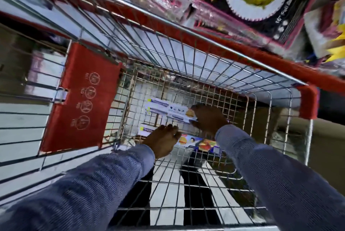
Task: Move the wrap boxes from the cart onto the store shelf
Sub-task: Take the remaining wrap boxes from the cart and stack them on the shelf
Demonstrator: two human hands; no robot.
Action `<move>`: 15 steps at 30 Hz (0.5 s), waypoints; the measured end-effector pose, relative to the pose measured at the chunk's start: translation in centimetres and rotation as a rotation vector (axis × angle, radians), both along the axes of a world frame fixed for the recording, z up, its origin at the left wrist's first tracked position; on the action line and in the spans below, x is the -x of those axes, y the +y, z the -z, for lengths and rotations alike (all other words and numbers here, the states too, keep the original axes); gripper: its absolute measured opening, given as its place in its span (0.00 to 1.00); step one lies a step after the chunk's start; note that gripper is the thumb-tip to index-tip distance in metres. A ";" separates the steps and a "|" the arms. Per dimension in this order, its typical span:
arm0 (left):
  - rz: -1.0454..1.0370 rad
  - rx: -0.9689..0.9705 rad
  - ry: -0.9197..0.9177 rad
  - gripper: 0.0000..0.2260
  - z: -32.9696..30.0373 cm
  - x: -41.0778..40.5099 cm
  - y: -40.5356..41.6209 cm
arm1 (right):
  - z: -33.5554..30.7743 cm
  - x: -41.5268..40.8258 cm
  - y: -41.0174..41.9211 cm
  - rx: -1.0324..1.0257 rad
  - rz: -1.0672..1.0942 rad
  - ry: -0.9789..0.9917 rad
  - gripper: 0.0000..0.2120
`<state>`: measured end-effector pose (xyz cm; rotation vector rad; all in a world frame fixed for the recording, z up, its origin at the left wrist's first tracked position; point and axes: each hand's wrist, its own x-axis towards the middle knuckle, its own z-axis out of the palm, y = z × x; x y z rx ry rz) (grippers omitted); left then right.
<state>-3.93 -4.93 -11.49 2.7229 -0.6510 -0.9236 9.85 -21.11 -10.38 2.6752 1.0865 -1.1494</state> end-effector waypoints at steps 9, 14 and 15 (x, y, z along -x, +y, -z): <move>-0.175 0.006 0.082 0.23 -0.6 -1.4 -0.9 | -5.3 -0.7 0.0 -0.165 0.130 -0.093 0.26; -0.226 0.039 -0.018 0.25 -8.5 -2.4 1.4 | -14.4 -2.3 0.6 -0.260 0.166 -0.143 0.27; -0.244 0.051 -0.040 0.25 -10.5 -2.7 2.1 | -16.2 -2.7 0.7 -0.278 0.167 -0.155 0.27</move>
